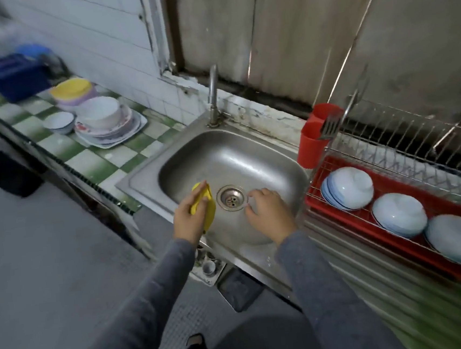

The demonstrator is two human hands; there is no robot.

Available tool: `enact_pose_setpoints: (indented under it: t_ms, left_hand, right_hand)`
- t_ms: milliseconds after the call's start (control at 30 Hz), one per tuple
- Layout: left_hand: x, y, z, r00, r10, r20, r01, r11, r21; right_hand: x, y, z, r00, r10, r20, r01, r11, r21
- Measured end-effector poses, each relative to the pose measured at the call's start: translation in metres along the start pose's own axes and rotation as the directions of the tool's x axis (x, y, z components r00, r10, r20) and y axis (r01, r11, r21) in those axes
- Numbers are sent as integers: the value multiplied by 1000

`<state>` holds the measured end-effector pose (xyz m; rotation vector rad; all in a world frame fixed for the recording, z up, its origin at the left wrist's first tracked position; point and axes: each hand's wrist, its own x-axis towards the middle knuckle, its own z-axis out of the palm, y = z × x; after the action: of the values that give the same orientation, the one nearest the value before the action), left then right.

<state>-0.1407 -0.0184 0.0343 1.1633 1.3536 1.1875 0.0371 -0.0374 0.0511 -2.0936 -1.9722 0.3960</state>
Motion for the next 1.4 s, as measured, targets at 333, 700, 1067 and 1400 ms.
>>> enact_pose_setpoints:
  t_ms: [333,700,1067,1400]
  left_hand:
    - [48,-11,-140,974,-22,-227,26,1000,12]
    - [145,-24,-321,943,-41,-331,53,998,27]
    - [255,-25,-415,932,-108,-347,120,993,14]
    - [407,-40,-465,939,-112,-325,121,993,7]
  right_hand:
    - [73,-142,58,941,-249,229,262,965,-27]
    - [171,-330,139,874,-369,315,380,924,27]
    - [279,-437,190,870,-392,299,395,917,52]
    - [418,-493,246,884,-349,312,357,934,34]
